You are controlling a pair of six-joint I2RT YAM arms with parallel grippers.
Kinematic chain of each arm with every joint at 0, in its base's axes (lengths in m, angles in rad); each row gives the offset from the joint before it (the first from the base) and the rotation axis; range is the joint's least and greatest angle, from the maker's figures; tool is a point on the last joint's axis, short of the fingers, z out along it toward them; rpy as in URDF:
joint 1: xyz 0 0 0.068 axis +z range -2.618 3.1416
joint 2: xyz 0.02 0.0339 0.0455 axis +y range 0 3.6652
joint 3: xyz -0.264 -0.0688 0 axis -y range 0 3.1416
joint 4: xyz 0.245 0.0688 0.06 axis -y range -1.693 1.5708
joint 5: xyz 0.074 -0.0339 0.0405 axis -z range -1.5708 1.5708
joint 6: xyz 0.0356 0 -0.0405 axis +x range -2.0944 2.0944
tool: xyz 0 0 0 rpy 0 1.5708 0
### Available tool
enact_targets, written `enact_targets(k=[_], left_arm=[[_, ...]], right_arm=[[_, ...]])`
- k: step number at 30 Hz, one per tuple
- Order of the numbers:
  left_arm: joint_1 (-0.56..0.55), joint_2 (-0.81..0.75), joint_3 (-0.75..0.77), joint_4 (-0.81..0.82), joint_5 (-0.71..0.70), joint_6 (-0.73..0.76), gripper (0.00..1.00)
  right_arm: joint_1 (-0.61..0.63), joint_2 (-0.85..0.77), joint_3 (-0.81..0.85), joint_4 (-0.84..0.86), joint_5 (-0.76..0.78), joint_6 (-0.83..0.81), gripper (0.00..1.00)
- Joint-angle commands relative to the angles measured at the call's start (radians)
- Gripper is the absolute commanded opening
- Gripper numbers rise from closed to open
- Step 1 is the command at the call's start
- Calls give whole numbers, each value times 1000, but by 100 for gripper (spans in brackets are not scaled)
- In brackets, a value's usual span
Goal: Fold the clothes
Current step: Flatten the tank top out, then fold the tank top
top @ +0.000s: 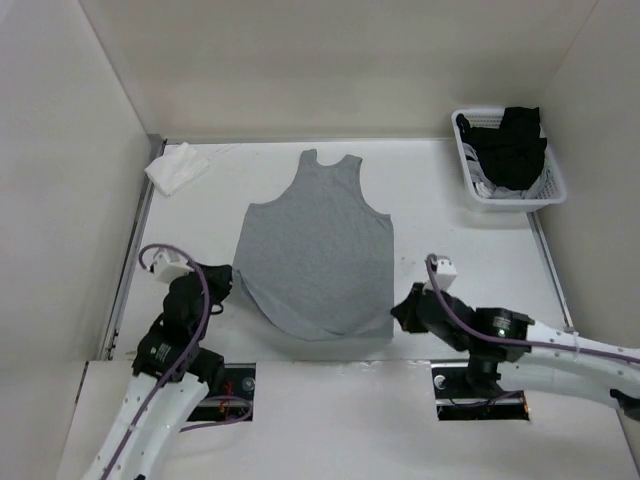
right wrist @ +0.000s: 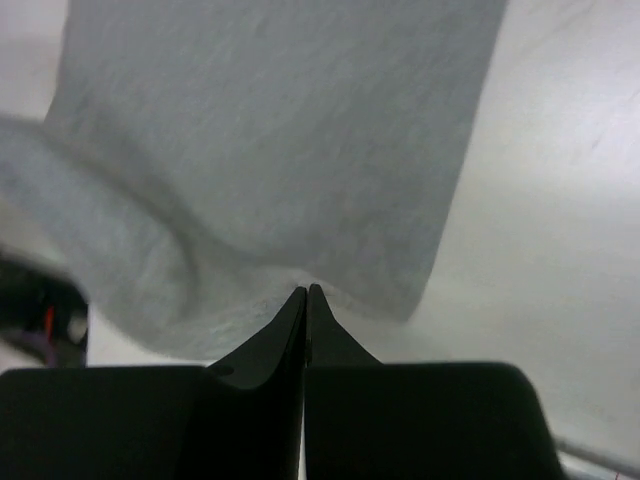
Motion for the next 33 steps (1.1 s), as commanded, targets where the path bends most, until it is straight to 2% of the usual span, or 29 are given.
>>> enact_targets(k=[1, 4, 7, 10, 14, 16, 18, 20, 22, 23, 27, 30, 32, 33], left_arm=[[28, 216, 1, 314, -55, 23, 1], [97, 503, 64, 581, -56, 48, 1], [173, 779, 190, 747, -42, 53, 1], [230, 1054, 392, 845, -13, 56, 1], [250, 1380, 725, 861, 42, 108, 1], [252, 1532, 893, 827, 73, 154, 5], [259, 1664, 1041, 765, 125, 166, 13], [266, 1741, 1118, 720, 145, 171, 28], [272, 1714, 1063, 724, 146, 160, 34], [272, 1669, 990, 740, 136, 155, 35], [247, 1417, 541, 903, 62, 71, 34], [221, 1282, 262, 990, 66, 5, 34], [230, 1222, 133, 1019, 117, -18, 37], [242, 1199, 86, 1031, 146, -27, 39]], right_arm=[[-272, 109, 32, 342, -114, -225, 0], [-573, 295, 105, 576, -325, -353, 0], [-761, 501, 246, 703, -441, -396, 0], [-900, 730, 453, 757, -507, -407, 0], [-1025, 1021, 778, 725, -576, -402, 0], [-1062, 1159, 935, 682, -607, -390, 2], [-1080, 1282, 1064, 633, -617, -382, 10], [-1092, 1380, 1147, 592, -610, -359, 26], [-1091, 1390, 1120, 576, -607, -351, 34], [-1091, 1378, 1086, 582, -596, -353, 36], [-1063, 1235, 844, 680, -552, -362, 36], [-1014, 1082, 610, 789, -541, -354, 19], [-978, 981, 456, 861, -522, -347, 3], [-961, 936, 390, 890, -521, -341, 0]])
